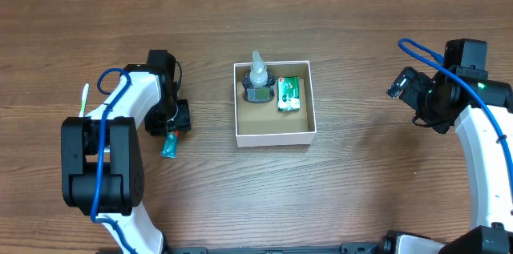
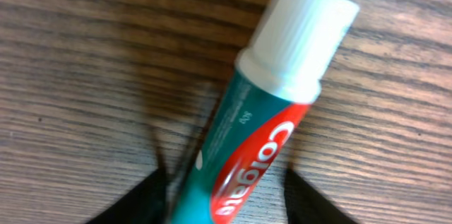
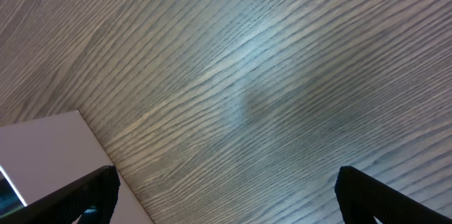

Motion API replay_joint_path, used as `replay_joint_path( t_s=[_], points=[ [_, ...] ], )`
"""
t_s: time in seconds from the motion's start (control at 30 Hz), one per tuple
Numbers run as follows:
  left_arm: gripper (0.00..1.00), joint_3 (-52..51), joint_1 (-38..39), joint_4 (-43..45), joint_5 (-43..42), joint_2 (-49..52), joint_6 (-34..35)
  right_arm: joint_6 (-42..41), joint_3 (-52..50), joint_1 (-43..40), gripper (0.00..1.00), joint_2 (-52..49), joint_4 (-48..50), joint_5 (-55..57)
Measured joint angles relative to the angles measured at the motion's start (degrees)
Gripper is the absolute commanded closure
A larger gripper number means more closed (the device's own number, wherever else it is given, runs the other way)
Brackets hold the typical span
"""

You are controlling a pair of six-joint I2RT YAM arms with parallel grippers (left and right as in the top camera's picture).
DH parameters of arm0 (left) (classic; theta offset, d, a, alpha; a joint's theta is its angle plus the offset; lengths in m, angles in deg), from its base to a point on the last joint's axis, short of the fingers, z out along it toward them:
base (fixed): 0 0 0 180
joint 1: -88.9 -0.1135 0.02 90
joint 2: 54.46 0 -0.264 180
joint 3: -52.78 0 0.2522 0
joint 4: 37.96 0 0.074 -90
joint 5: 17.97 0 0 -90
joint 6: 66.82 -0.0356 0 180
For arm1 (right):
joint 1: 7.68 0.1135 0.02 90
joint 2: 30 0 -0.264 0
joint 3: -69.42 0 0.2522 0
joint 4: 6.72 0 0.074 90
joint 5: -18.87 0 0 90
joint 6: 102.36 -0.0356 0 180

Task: Pack container
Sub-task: 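Move the left gripper to the Colgate toothpaste tube and grasp it, then carry the toothpaste tube into the box and release it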

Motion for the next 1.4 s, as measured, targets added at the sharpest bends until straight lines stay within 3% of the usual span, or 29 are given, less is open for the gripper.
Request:
replay_joint_path(
  t_s=[0.1, 0.47, 0.73, 0.97, 1.1, 1.23, 1.4],
  points=[
    [0.73, 0.0, 0.0, 0.0, 0.0, 0.0, 0.0, 0.0, 0.0, 0.0, 0.0, 0.0, 0.0, 0.0],
    [0.96, 0.3, 0.0, -0.2, -0.4, 0.0, 0.0, 0.0, 0.0, 0.0, 0.0, 0.0, 0.0, -0.2],
    [0.96, 3.7, 0.0, -3.1, -2.5, 1.0, -0.1, 0.0, 0.0, 0.0, 0.0, 0.0, 0.0, -0.2],
    [0.96, 18.6, 0.0, -16.2, -7.7, 1.6, -2.0, 0.0, 0.0, 0.0, 0.0, 0.0, 0.0, -0.2],
    [0.96, 24.7, 1.4, -18.8, -10.6, 0.1, -4.3, 0.0, -0.1, 0.0, 0.0, 0.0, 0.0, -0.2],
    [0.96, 27.2, 7.6, -16.1, -11.3, -6.2, -7.9, 0.0, -0.1, 0.0, 0.0, 0.0, 0.0, -0.2],
    [0.96, 28.3, 21.2, -10.1, -7.3, -16.4, -14.9, 0.0, -0.1, 0.0, 0.0, 0.0, 0.0, -0.2]
  ],
)
